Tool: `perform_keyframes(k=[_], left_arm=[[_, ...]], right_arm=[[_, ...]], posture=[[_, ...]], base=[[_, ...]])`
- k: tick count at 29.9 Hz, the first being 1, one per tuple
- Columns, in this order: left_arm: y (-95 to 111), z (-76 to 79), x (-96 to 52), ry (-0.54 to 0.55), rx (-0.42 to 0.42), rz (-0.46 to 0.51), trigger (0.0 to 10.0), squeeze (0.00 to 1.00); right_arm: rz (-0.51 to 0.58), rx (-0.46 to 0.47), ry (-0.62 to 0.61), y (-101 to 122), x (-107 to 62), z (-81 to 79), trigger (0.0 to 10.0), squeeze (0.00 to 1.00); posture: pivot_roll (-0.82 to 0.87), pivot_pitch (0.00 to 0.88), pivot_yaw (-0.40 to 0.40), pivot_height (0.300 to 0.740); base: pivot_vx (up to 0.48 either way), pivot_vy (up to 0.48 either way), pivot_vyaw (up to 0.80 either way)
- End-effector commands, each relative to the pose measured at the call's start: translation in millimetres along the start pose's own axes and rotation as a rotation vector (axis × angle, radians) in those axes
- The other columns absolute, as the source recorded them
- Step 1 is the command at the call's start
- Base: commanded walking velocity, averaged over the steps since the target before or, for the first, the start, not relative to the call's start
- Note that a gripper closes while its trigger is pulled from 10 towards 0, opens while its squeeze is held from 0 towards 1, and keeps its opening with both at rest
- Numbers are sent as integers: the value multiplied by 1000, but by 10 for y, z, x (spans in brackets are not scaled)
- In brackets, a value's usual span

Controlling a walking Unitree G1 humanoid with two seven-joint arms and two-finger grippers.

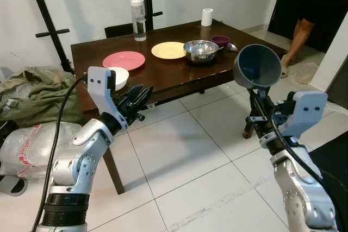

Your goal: Setting the table

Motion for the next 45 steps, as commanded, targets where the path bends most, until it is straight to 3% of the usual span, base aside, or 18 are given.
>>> perform_keyframes(k=[1, 12, 15, 18, 27, 31, 32, 35, 41, 45], left_arm=[[39, 6, -7, -15, -7, 3, 10000, 0], [264, 51, 80, -26, -81, 85, 10000, 0], [181, -30, 83, 14, 20, 43, 10000, 0], [-84, -173, 38, 96, 189, -56, 10000, 0], [-383, -127, -72, 84, 272, -140, 10000, 0], [-420, -142, -100, 96, 246, -143, 10000, 0], [-383, -137, -106, 91, 107, -117, 10000, 0], [-312, -110, -93, 61, 32, -88, 10000, 0], [-108, -45, -16, 30, 42, -26, 10000, 0], [-144, -115, -15, 72, 48, -25, 10000, 0]], right_arm=[[18, 8, 10, 54, 7, -20, 10000, 0], [35, 9, 9, 109, 39, 8, 10000, 0], [25, 8, 9, 79, 25, -3, 10000, 0], [0, 6, 19, -3, -6, -44, 10000, 0], [-72, -8, 50, -221, -97, -159, 10000, 0], [-75, -3, 55, -229, -105, -183, 10000, 0], [-71, 6, 61, -217, -98, -208, 10000, 0], [-57, 17, 71, -177, -82, -225, 10000, 0], [-17, 15, 61, -49, -29, -181, 10000, 0], [-17, 1, 69, -56, -25, -192, 10000, 0]], posture=[[-31, 38, 102, 740], [-40, 48, 89, 740], [-39, 46, 91, 740], [-42, 52, 90, 740], [-43, 56, 92, 740], [-43, 59, 91, 740], [-40, 60, 91, 740], [-34, 63, 93, 740], [-30, 63, 90, 740], [-40, 65, 91, 740]], base=[[0, 0, 0], [0, 0, 0], [0, 0, 0], [0, 0, 0], [0, 0, 0], [0, 0, 0], [0, 0, 0], [0, 0, 0], [0, 0, 0], [0, 0, 0]])
Point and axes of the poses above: a point about 5 cm out from each wrist's last joint towards the gripper, its own x axis pointing out of the wrist towards the gripper, its own y axis along the axis of the wrist's last joint, z = x × y, the point moved 5 cm from there along x, pointing out of the wrist towards the gripper, and after that the axes turned 6 degrees about -x, right-handed, at the moved point
